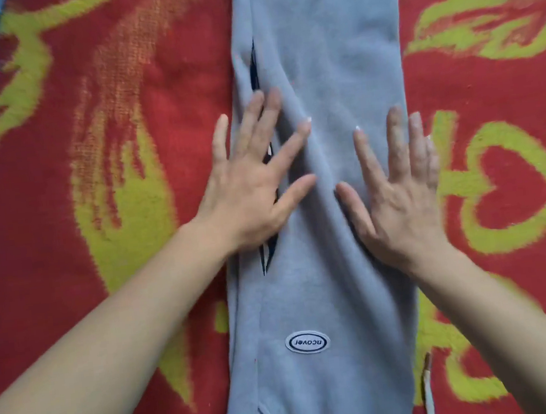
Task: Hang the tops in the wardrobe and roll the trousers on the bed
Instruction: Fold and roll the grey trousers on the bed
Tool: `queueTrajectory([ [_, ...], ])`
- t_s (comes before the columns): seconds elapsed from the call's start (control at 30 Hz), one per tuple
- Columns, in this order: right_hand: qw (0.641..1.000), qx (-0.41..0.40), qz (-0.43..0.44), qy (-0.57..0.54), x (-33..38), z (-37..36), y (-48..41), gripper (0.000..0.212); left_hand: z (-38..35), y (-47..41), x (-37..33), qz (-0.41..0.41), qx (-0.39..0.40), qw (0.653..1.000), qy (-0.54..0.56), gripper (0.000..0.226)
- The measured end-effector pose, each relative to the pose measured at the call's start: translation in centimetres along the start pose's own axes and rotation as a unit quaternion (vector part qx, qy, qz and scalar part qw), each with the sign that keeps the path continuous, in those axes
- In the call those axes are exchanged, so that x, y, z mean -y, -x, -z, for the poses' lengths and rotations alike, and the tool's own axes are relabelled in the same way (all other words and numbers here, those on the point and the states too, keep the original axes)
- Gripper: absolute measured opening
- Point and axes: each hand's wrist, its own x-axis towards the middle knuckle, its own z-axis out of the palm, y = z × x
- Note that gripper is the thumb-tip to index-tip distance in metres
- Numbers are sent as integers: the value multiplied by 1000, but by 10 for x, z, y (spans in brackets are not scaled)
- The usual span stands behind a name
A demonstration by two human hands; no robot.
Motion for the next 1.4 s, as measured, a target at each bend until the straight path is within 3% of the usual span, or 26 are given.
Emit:
queueTrajectory([
  [0.1,993,116,-31,-6,-8,-12,35,68,-27,33,6,21,93,995,-34,61],
  [0.23,985,162,-63,-3,-6,-8,26,70,-24,24,3,49,88,994,-42,61],
  [0.43,971,234,-52,14,-14,23,54,71,-13,97,-13,182,103,978,-8,65],
  [0.53,953,232,-159,-112,1,35,117,75,-10,167,-47,234,95,966,58,75],
  [0.63,907,190,-310,-213,36,47,203,83,-4,247,-98,324,110,933,110,81],
  [0.77,826,188,-458,-270,90,64,320,79,0,343,-162,394,181,876,210,90],
  [0.8,819,192,-466,-274,100,66,345,77,-1,360,-171,422,187,852,246,90],
  [0.87,785,215,-491,-310,114,66,380,75,-4,380,-184,502,187,771,345,84],
  [0.93,701,234,-542,-399,124,64,397,77,-11,394,-192,544,198,696,424,75],
  [1.0,620,242,-580,-470,130,60,399,74,-15,405,-197,548,195,666,467,63],
  [1.07,614,257,-564,-488,131,58,399,78,-14,410,-197,563,164,635,503,55],
  [1.13,610,276,-535,-515,127,59,398,94,-12,412,-193,581,134,572,563,50],
  [1.2,564,291,-518,-574,122,64,400,100,-7,414,-195,573,108,531,615,46],
  [1.3,501,238,-498,-667,121,76,404,61,4,411,-210,564,47,497,658,44],
  [1.4,497,190,-481,-697,124,91,404,35,28,409,-225,562,32,443,698,48],
])
